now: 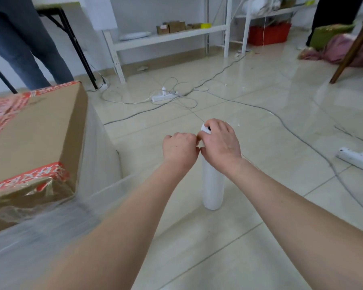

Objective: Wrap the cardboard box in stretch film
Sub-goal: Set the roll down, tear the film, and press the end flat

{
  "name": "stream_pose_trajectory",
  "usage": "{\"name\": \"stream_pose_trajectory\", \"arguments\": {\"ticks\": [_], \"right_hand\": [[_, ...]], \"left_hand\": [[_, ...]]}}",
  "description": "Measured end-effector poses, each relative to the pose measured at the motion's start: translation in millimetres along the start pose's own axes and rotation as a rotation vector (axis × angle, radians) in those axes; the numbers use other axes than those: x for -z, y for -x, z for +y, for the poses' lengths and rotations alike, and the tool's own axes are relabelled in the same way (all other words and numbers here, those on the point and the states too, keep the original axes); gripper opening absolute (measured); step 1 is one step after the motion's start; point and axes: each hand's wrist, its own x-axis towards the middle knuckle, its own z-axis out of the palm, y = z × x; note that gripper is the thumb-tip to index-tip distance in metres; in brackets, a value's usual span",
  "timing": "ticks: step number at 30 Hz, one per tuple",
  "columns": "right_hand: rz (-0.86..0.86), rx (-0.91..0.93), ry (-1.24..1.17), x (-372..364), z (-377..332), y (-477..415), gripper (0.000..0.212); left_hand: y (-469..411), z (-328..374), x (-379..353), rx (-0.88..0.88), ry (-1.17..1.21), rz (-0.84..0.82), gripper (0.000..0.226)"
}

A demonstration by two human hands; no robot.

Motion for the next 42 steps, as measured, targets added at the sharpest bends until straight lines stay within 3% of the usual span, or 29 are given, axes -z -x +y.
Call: {"name": "stream_pose_trajectory", "arguments": {"ticks": [8, 20, 27, 30, 35, 38, 42], "right_hand": [[0.142, -0.021, -0.038, -10.0, 0.1, -7.2, 0.009], [0.212, 0.005, -0.053, -10.2, -2.3, -2.6, 0.013], [0.210, 0.048, -0.030, -10.1, 5.7, 1.9, 0.016], [0.211, 0.021, -0.076, -10.0, 8.9, 3.5, 0.015], [0.173, -0.109, -0.030, -9.5, 4.0, -0.5, 0.045], [0.075, -0.200, 0.054, -4.2, 3.8, -2.0, 0.052], [-0.037, -0.251, 0.107, -1.2, 7.4, -4.8, 0.056]], "left_hand": [[-4.7, -2.9, 0.9, -0.005, 0.004, 0.037, 0.025], [-5.7, -9.3, -5.9, 0.095, 0.116, 0.070, 0.028], [-8.0, -22.4, -11.5, 0.234, 0.237, 0.015, 0.025], [-5.5, -26.2, -13.6, 0.217, 0.324, -0.053, 0.023], [-5.6, -17.4, -5.4, 0.155, 0.334, -0.080, 0.037], [-9.0, -9.6, -7.7, 0.115, 0.263, -0.113, 0.046], [-10.0, -3.2, -15.9, 0.102, 0.181, -0.141, 0.029]]}}
